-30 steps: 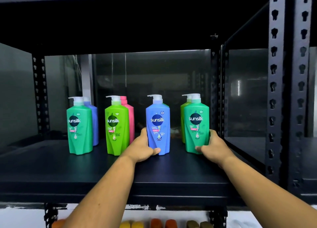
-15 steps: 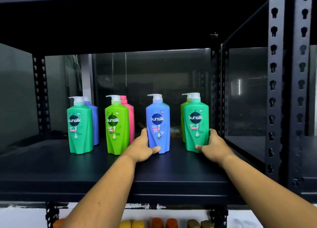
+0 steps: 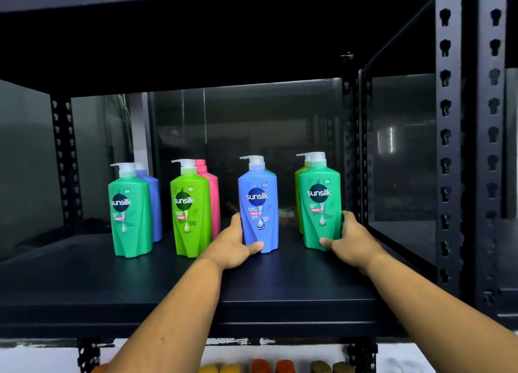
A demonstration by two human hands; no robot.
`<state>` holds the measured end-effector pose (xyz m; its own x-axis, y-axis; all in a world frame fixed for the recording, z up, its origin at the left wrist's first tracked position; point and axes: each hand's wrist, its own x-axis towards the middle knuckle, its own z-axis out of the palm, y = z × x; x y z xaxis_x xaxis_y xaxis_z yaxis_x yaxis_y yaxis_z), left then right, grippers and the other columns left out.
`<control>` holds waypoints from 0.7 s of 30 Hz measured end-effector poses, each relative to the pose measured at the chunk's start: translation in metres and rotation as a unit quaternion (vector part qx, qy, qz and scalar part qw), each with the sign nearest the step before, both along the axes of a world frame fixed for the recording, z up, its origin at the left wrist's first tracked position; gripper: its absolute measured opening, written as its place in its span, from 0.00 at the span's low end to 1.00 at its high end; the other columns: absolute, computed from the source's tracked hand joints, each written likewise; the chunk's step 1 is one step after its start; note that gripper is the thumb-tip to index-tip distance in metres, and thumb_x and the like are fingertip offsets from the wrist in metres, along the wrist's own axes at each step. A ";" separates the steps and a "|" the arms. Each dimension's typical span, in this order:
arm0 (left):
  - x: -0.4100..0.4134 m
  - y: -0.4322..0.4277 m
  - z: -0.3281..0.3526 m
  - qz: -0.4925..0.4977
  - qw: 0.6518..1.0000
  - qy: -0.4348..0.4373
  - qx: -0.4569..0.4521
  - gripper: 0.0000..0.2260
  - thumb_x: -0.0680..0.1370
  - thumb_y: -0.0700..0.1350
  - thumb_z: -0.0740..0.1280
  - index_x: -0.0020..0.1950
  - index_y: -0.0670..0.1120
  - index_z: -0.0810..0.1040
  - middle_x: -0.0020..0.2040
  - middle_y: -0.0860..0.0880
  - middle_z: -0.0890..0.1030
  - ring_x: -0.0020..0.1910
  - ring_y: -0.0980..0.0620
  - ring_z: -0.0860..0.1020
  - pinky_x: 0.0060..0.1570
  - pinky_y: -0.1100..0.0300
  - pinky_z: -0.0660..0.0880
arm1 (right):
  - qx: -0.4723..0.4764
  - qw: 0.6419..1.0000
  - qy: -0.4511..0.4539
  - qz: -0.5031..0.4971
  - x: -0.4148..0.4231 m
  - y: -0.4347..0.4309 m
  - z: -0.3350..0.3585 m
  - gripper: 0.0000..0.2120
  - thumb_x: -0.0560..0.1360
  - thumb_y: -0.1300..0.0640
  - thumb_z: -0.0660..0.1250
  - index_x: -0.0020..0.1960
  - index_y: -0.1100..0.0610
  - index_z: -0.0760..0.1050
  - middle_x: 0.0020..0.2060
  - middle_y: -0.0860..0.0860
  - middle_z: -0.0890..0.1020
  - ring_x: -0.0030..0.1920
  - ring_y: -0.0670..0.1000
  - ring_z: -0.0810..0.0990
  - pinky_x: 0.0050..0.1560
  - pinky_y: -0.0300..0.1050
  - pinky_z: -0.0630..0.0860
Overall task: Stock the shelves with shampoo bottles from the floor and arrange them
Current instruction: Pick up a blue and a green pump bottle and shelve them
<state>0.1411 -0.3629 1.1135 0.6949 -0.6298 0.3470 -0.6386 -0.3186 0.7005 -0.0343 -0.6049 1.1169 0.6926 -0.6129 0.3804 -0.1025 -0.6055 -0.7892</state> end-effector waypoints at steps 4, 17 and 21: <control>-0.005 0.002 0.001 0.015 1.000 -0.013 0.020 0.36 0.68 0.59 0.74 0.71 0.61 0.60 0.66 0.60 0.79 0.64 0.58 0.78 0.70 0.50 0.73 | -0.012 1.000 0.008 -0.003 0.000 0.002 0.001 0.34 0.71 0.57 0.78 0.70 0.53 0.63 0.62 0.51 0.80 0.61 0.53 0.79 0.67 0.53 0.73; -0.060 0.020 0.017 0.074 0.968 -0.073 0.226 0.37 0.80 0.61 0.64 0.83 0.49 0.51 0.75 0.47 0.72 0.71 0.44 0.73 0.67 0.56 0.70 | -0.125 0.976 0.173 -0.033 -0.028 0.033 0.010 0.31 0.74 0.41 0.70 0.68 0.57 0.65 0.65 0.56 0.77 0.64 0.59 0.76 0.63 0.49 0.74; -0.089 0.043 0.019 0.061 0.954 -0.111 0.271 0.35 0.82 0.62 0.61 0.83 0.45 0.55 0.81 0.46 0.62 0.79 0.47 0.63 0.74 0.58 0.61 | -0.207 0.947 0.245 -0.004 -0.057 0.062 0.012 0.30 0.77 0.38 0.64 0.71 0.57 0.69 0.69 0.56 0.75 0.69 0.57 0.73 0.66 0.47 0.71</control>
